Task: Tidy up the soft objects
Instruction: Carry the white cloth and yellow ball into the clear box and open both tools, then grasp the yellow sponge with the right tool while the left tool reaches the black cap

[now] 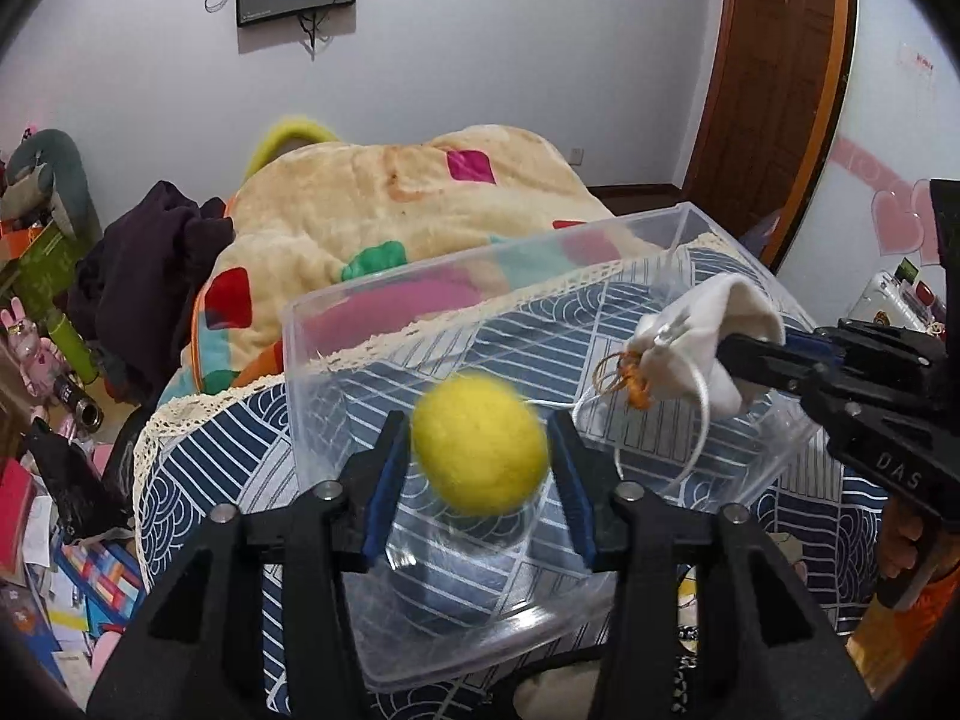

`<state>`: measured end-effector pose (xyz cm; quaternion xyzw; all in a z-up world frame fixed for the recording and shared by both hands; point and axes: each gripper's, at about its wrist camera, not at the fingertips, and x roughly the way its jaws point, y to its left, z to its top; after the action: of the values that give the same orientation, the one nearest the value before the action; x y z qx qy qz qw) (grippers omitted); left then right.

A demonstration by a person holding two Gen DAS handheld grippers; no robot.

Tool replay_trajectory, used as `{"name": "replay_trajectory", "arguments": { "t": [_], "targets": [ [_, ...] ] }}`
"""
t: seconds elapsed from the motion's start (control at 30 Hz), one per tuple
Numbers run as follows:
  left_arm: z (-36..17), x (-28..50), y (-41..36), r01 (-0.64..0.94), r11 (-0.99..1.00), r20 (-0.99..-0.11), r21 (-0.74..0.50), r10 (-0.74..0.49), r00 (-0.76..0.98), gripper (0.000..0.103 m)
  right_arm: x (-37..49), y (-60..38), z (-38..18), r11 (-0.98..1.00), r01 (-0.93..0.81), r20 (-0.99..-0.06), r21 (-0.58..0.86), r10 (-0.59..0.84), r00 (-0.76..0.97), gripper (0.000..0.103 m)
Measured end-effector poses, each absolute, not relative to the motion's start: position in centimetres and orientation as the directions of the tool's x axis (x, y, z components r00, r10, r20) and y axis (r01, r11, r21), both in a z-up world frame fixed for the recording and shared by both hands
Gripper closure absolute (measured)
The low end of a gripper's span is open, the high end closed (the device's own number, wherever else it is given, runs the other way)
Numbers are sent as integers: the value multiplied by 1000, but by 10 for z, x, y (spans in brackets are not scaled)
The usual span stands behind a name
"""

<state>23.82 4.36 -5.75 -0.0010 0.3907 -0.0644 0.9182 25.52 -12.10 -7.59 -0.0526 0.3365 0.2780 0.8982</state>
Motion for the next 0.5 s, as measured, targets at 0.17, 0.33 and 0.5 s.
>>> {"name": "replay_trajectory", "arguments": {
  "t": [0.17,0.33,0.5],
  "targets": [
    [-51,229,50,95,993,-694,-77,-122,710,30,254,-120,-78,838,-543,-653,51,439,617,82],
    [-37,211,55,90,992,-663,-84,-123,738,29,242,-126,-65,843,-537,-610,29,440,659,53],
    [-17,187,56,88,994,-606,-70,-113,787,14,219,-133,-41,835,-549,-539,34,478,694,47]
  ]
}}
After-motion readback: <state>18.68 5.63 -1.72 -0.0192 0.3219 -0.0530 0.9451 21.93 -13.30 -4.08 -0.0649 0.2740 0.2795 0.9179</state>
